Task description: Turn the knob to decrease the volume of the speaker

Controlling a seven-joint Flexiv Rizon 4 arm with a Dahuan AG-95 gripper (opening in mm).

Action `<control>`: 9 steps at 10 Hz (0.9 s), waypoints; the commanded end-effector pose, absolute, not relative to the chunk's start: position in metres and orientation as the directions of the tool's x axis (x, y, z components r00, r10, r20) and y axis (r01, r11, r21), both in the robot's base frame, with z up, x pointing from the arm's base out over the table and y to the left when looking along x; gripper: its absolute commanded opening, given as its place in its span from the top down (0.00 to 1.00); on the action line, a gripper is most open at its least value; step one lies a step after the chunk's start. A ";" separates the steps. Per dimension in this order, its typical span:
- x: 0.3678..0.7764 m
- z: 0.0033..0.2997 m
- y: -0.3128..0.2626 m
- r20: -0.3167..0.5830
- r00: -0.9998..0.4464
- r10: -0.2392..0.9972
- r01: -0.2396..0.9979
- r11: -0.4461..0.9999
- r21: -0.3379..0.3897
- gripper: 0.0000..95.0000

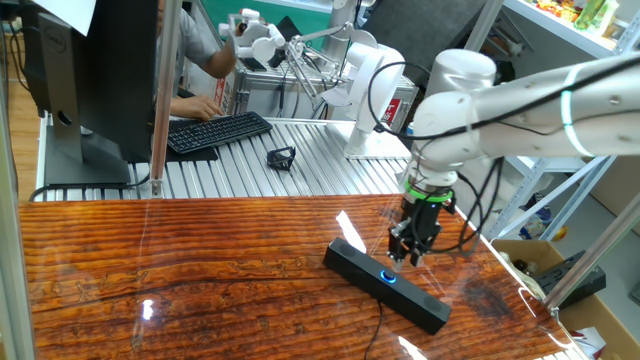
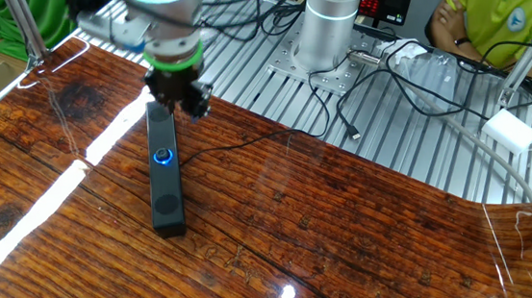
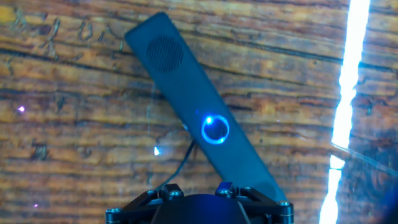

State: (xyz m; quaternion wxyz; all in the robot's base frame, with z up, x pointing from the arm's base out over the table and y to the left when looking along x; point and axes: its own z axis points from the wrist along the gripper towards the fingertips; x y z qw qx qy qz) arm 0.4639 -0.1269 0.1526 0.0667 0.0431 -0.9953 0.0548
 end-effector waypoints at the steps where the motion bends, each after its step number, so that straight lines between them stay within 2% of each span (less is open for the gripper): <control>1: 0.449 0.167 -0.122 0.139 -0.988 -0.071 -0.086 0.991 -0.105 0.60; 6: 0.415 0.189 -0.110 0.137 -0.989 -0.061 -0.076 0.992 -0.103 0.60; 7: 0.410 0.192 -0.108 0.137 -0.988 -0.066 -0.080 0.991 -0.104 0.80; 9: 0.398 0.203 -0.107 0.137 -0.988 -0.074 -0.089 0.990 -0.108 0.80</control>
